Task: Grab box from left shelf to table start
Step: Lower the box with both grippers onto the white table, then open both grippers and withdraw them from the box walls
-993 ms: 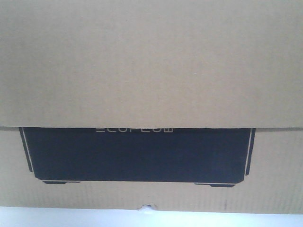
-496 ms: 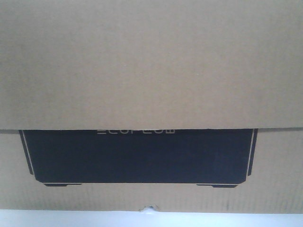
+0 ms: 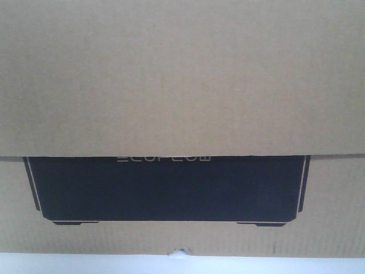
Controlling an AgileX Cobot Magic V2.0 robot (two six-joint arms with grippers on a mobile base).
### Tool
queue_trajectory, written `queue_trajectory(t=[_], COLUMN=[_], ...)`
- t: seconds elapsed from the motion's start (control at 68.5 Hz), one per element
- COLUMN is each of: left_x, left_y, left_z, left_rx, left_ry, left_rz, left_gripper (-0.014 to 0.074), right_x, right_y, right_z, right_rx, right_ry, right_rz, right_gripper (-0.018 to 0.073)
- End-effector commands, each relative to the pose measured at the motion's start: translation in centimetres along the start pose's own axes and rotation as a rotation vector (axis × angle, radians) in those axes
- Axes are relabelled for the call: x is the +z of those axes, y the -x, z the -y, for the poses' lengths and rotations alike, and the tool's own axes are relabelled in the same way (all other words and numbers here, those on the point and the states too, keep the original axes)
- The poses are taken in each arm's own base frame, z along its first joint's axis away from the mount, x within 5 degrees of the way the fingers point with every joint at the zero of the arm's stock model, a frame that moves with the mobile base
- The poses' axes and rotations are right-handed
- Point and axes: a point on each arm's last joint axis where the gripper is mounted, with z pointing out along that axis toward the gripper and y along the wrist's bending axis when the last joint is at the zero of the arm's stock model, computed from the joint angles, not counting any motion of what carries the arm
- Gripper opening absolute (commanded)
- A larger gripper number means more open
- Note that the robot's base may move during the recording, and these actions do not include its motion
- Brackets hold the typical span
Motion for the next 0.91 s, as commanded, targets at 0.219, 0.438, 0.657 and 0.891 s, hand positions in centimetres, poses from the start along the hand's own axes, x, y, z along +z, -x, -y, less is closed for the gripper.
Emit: queue_trajectory(t=[0.219, 0.438, 0.657, 0.891], left_x=[-10.7, -13.6, -13.8, -12.3], left_y=[-2.3, -7.1, -12.9, -19.3], left_z=[0.5, 0.4, 0.1, -0.2], left_rx=[0.011, 0.016, 0.021, 0.023], left_ry=[-0.018, -0.015, -0.005, -0.003], left_rz=[0.325, 0.396, 0.484, 0.586], left_gripper=[0.0372, 0.0074, -0.0099, -0.0099], right_x=[-9.7, -12.2, -12.0, -11.0], right_y=[-2.1, -7.1, -13.0, -18.9], right_z=[-0.3, -0.6, -0.9, -1.1], right_rx=[-0.013, -0.015, -0.015, -0.016], right_ry=[-0.026, -0.031, -0.036, -0.038], right_rz=[0.299, 0.387, 0.467, 0.521], right_gripper=[0.0397, 0.0092, 0.0059, 0.0059])
